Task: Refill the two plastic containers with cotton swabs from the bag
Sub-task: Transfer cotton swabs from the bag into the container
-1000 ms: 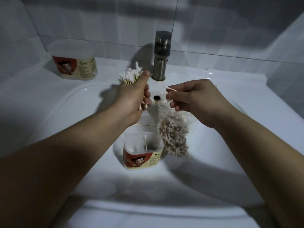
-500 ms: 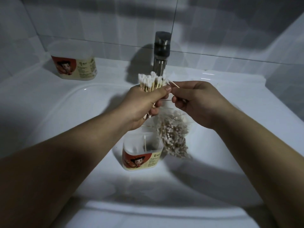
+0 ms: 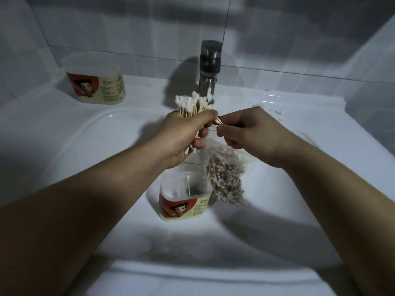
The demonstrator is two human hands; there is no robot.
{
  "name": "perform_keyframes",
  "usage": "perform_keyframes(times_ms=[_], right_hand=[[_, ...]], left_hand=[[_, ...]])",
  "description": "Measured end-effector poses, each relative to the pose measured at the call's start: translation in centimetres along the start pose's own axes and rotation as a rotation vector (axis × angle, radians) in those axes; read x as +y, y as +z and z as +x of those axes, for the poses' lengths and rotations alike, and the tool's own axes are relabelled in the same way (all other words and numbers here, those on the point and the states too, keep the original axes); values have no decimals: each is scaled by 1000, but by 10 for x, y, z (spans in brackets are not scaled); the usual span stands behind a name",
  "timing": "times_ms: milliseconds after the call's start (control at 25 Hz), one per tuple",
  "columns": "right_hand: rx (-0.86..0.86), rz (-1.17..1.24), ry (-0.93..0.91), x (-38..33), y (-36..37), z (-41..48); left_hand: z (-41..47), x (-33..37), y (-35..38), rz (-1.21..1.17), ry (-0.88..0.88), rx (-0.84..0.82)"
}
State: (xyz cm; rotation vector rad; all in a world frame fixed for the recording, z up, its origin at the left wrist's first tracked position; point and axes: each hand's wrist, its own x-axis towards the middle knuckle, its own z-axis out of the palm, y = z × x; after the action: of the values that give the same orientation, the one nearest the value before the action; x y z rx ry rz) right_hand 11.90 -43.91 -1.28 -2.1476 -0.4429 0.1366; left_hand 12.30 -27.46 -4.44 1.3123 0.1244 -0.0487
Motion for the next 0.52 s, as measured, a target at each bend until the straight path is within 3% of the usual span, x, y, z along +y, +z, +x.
perform_keyframes(times_ms=[240, 520], right_hand=[[76, -22, 57, 5, -3, 3], [60, -12, 78, 9, -1, 5]], left_hand=[[5, 1, -2, -155, 7, 23], [6, 1, -1, -155, 65, 61]])
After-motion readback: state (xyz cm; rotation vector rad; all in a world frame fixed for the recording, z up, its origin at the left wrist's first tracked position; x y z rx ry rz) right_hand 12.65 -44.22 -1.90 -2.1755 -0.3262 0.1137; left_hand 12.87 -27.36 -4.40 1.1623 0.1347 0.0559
